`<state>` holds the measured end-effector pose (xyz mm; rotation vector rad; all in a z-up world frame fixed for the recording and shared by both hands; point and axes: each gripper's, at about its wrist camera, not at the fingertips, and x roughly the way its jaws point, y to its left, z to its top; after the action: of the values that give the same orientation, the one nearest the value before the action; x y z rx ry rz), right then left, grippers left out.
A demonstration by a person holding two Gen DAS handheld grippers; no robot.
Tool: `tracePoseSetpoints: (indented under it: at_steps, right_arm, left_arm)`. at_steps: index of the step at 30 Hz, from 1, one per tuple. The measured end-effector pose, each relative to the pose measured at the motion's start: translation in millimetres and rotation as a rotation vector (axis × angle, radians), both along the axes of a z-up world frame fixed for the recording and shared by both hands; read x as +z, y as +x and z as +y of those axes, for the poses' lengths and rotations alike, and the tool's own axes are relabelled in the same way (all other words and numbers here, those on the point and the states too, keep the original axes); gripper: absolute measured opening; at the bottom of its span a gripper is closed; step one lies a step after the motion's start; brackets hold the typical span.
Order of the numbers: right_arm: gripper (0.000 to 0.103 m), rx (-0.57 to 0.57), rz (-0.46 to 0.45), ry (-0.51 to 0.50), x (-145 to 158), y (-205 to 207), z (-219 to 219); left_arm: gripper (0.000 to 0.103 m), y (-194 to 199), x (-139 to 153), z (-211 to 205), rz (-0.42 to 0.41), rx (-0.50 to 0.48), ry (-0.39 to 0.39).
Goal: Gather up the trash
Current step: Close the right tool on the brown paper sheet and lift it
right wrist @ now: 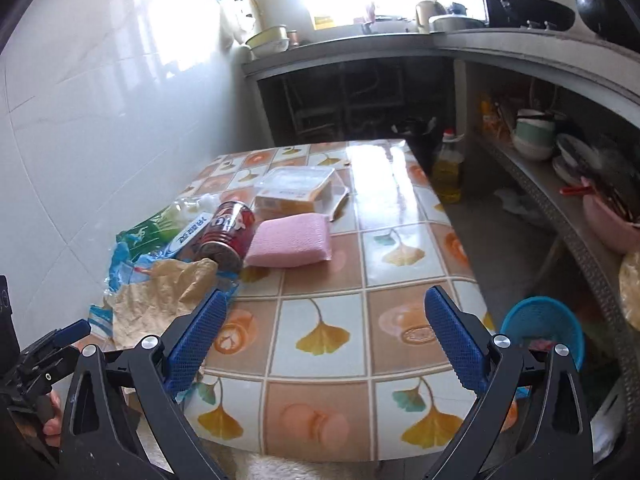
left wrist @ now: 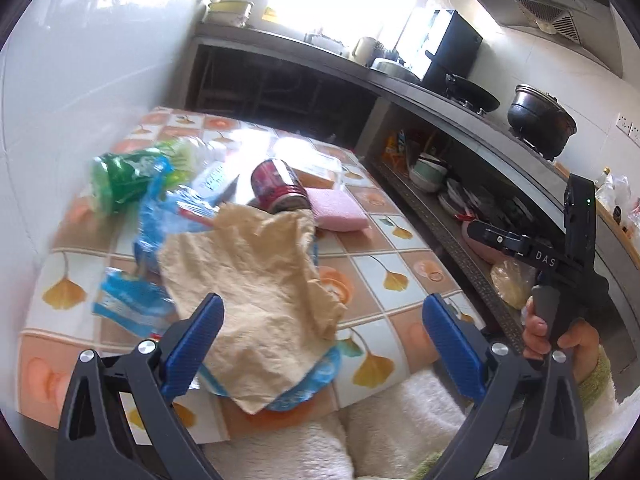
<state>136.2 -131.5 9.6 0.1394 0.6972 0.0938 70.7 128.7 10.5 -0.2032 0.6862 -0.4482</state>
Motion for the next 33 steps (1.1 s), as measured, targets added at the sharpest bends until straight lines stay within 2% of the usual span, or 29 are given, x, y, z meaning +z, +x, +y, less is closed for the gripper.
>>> tracePoseSetpoints:
  at_steps: [4,9,12,14,18,22,25,30,31,32,33]
  right_arm:
    - [0.095,0.055,0.030,0.018,-3.1,1.0,14.0]
    - [0.095,0.166,0.031,0.070,-4.8,0.3,27.9]
    - [0.092,0.235,0.060,0.138,-12.8,7.7,38.6]
    - [0.084,0.274,0.087,0.169,-17.8,13.0,46.5]
    - [0.076,0.339,0.128,0.225,-25.0,26.9,63.6]
    - [0.065,0.411,0.163,0.262,-33.1,42.7,84.0]
    - [0.055,0.445,0.213,0.267,-46.0,56.7,100.5]
    - [0.042,0.454,0.288,0.213,-67.3,73.7,122.1]
    - [0.030,0.450,0.301,0.204,-72.0,77.5,125.0]
    - [0.014,0.448,0.316,0.200,-75.5,79.1,127.2]
    - [0.008,0.451,0.323,0.208,-77.3,80.2,127.9]
  left_arm:
    - [0.097,7.1,-2.0,4.4,-0.001,0.019,0.044]
    - [0.097,22.1,-15.9,4.8,0.055,0.019,0.044]
    - [0.097,29.6,-23.7,1.0,0.065,0.032,0.100]
    - [0.097,30.9,-26.4,2.1,0.064,0.048,0.122]
    - [0.097,30.0,-26.9,12.4,0.066,0.066,0.097]
    - [0.086,31.7,-31.8,20.5,0.086,0.095,0.095]
    - [0.074,35.5,-38.7,26.3,0.124,0.102,0.060]
    - [0.063,34.6,-44.1,27.9,0.145,0.090,0.017]
    - [0.062,34.2,-43.8,27.6,0.145,0.087,0.011]
    - [0.061,33.3,-43.1,27.6,0.142,0.082,0.003]
    - [0.061,32.1,-41.4,27.3,0.135,0.077,-0.004]
